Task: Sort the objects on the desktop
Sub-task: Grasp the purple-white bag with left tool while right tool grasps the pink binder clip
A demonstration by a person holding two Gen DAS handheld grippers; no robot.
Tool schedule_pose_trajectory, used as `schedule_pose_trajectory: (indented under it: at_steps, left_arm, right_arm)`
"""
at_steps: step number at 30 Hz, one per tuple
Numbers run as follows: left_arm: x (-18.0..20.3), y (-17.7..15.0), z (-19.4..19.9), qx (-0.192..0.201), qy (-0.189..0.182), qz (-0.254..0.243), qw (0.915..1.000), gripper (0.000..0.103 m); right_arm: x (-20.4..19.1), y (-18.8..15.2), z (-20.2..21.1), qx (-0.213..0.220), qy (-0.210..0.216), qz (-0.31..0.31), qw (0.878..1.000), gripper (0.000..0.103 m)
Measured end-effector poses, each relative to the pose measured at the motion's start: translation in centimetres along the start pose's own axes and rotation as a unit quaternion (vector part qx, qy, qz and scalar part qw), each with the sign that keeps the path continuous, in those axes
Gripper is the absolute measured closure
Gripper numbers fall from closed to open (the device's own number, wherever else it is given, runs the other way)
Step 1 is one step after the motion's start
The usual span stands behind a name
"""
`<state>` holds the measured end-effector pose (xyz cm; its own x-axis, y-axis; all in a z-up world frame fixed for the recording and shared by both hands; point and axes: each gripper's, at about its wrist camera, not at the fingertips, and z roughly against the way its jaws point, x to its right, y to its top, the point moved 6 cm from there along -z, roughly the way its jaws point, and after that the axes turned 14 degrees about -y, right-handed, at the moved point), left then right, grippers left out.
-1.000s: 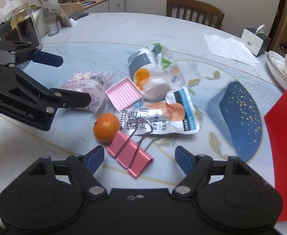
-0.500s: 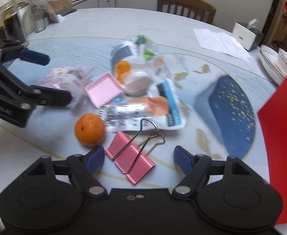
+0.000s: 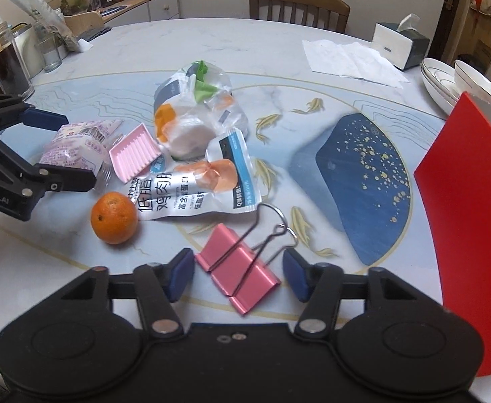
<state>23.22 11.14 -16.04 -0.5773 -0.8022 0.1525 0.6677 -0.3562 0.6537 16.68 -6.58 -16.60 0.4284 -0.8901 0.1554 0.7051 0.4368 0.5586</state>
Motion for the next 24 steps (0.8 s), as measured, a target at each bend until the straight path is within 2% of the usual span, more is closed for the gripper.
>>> schedule_pose_trajectory:
  at_steps: [3, 12, 16, 24]
  left_arm:
    - [-0.2, -0.1, -0.1, -0.001, 0.007, 0.002, 1.0, 0.009]
    - [0.3, -0.1, 0.0, -0.003, 0.019, -0.002, 0.9998, 0.018]
    - [0.3, -0.1, 0.2, -0.003, 0.025, 0.004, 0.9997, 0.028]
    - [1.1, -0.3, 1.0, 0.008, 0.046, 0.016, 0.9988, 0.043]
  right_arm:
    - [0.0, -0.1, 0.1, 0.004, 0.002, 0.002, 1.0, 0.052]
    - [-0.1, -0.1, 0.4, 0.007, 0.001, 0.023, 1.0, 0.054]
    - [0.0, -0.1, 0.8, 0.009, 0.006, 0.03, 0.999, 0.061]
    - [1.5, -1.2, 1.6, 0.001, 0.013, 0.022, 1.0, 0.063]
